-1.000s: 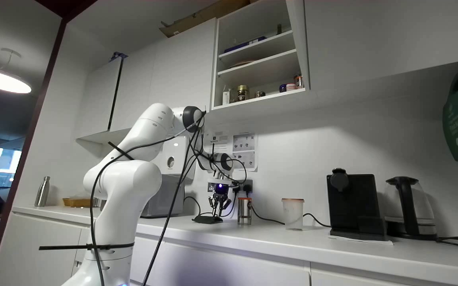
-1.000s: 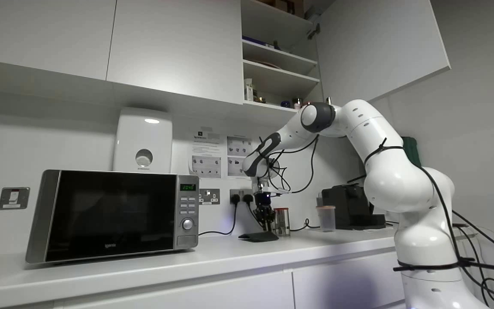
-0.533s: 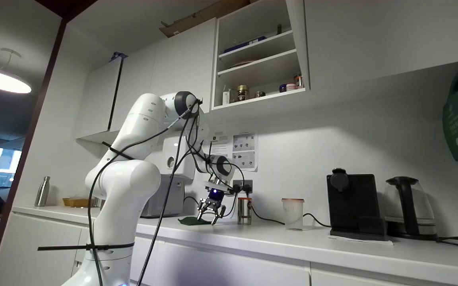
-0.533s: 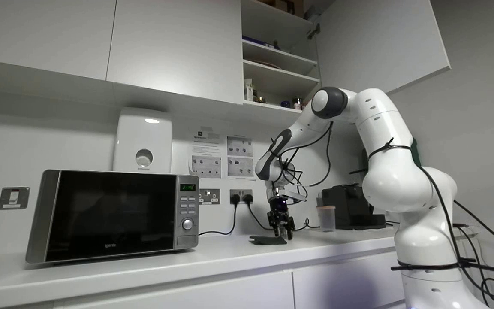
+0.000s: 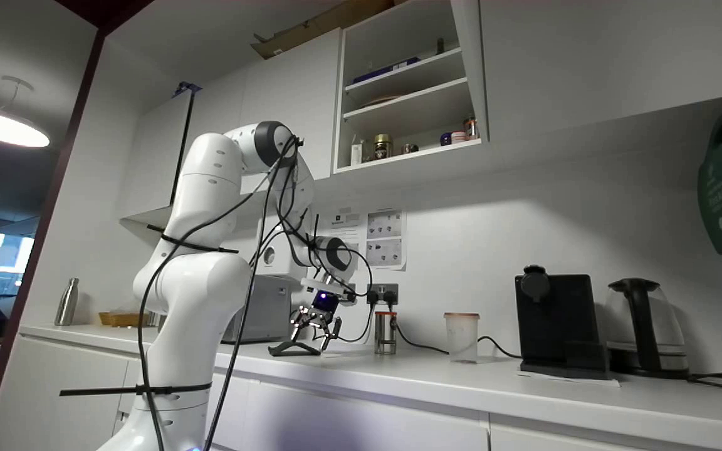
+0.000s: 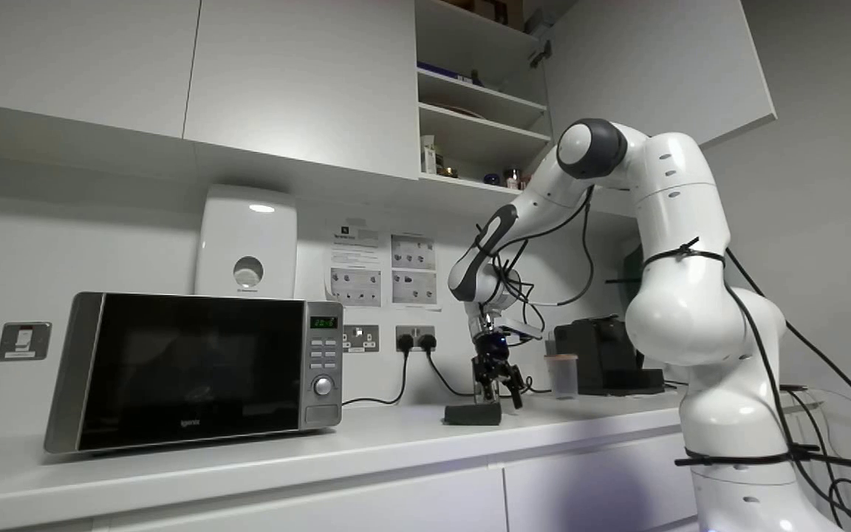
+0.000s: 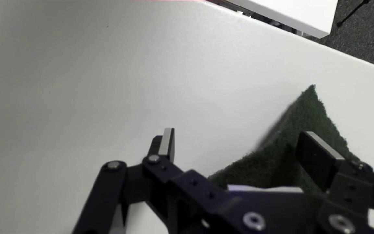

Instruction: Wipe the countertop with the black cloth

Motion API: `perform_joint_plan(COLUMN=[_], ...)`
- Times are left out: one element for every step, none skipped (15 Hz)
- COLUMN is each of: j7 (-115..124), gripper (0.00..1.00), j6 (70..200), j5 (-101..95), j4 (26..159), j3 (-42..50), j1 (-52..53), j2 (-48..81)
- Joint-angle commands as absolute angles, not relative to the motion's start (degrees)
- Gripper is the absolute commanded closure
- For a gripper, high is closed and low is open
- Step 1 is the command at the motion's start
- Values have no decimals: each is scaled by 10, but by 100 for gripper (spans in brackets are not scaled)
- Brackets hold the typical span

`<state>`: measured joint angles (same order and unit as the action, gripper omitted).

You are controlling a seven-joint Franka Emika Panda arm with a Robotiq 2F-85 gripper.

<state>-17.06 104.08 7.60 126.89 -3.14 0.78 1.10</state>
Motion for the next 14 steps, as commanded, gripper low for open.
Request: perform_joint_plan(j7=[-166,-166,-165,-166,-166,-166,-167,-168,-176,-171,-168,-170,-169,-169], gripper=[0,0,0,0,0,0,0,0,0,0,0,0,0,0], j6=[1047,1047,1047,1047,1048,1046,1047,1047,1052,1052,1053,1040,1040,1040], j5=[68,67,66,67,68,70,71,73,80,84,90,78,78,78], j4=[1283,1281,1281,1281,1283,1283,1284,1283,1283,1282,1282,1269,1269,1269], j3=[-31,-31,-31,-31,-31,-32,-33,-35,-37,-38,-39,-35,-36,-36], j1=[18,20,22,23,25,27,30,33,37,41,44,41,44,44], j2=[-28,-32,-37,-41,-46,-50,-53,-55,-57,-59,-59,-42,-42,-41])
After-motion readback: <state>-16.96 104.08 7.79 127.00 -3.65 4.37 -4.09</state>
